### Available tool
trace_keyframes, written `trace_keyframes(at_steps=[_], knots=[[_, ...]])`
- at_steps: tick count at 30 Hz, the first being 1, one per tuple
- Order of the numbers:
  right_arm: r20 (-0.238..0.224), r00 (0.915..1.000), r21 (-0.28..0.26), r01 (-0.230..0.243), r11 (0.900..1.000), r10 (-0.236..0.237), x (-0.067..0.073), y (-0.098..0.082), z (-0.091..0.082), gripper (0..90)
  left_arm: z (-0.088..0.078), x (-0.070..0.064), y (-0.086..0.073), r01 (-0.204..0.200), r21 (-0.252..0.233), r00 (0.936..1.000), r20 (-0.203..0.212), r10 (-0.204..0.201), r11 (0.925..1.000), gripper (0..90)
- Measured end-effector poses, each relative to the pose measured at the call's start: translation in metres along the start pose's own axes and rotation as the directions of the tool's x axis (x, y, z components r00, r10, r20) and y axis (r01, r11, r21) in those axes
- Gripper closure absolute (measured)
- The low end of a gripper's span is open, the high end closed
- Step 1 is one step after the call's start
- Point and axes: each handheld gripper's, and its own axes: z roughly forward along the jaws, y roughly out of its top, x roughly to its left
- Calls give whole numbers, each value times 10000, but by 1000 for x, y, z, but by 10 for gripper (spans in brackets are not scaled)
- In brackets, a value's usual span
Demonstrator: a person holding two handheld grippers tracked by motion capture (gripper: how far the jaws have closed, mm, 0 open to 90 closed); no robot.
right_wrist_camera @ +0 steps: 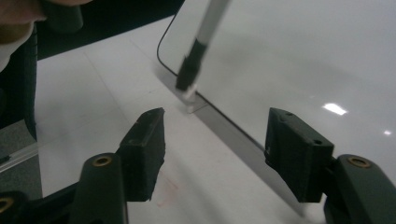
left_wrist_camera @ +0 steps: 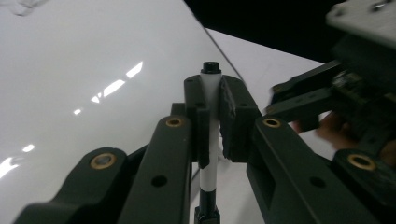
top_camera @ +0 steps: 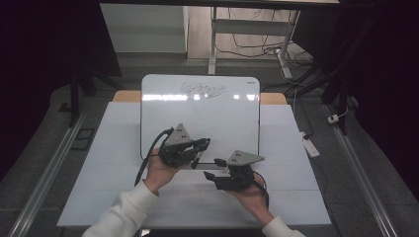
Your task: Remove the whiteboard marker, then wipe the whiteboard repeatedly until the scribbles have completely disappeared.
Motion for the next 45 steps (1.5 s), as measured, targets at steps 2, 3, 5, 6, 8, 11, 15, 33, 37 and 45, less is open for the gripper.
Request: trace_keyframes(at_steps=[2, 3, 5, 6, 8, 11, 15, 33, 37, 45], knots=[[-96, 9999, 22, -121, 9999, 122, 1, -1, 4, 406, 5, -6, -1, -43, 19, 9999, 116, 43, 10000, 813], [-55, 9997, 121, -245, 9996, 246, 2, -1, 6, 418, 7, -8, -2, -23, 1, 9998, 203, 23, 10000, 813], [-42, 9989, 148, -472, 9988, 473, 3, -2, 10, 452, 10, -13, -2, -8, -28, 9995, 330, 9, 10000, 812], [-40, 9981, 192, -619, 9979, 620, 3, -2, 10, 467, 12, -14, -2, -19, -25, 9993, 369, 20, 10000, 813], [-159, 9938, 48, -1103, 9939, 1104, 1, -3, 11, 540, 15, -18, -2, -26, -49, 9991, 424, 28, 10000, 812], [-175, 9902, 95, -1388, 9903, 1389, 1, -3, 11, 644, 19, -20, -3, 196, -147, 9979, 614, -186, 9997, 812], [-178, 9859, 167, -1659, 9860, 1662, 1, -4, 12, 740, 22, -24, -4, 239, -194, 9981, 575, -228, 9995, 812], [922, 9926, -1703, -621, 9834, 787, -24, 9, -23, 775, -79, 22, -94, 2165, 893, 9746, -775, -2099, 9722, 311], [1339, 9886, -2585, -327, 9655, 694, -41, 29, -23, 775, -103, 33, -136, 3163, 980, 9455, -1131, -3052, 9436, 297], [2363, 9670, -3448, -83, 9386, 953, -90, 90, -3, 775, -110, 40, -162, 3461, 1166, 9312, -1633, -3258, 9309, 286]])
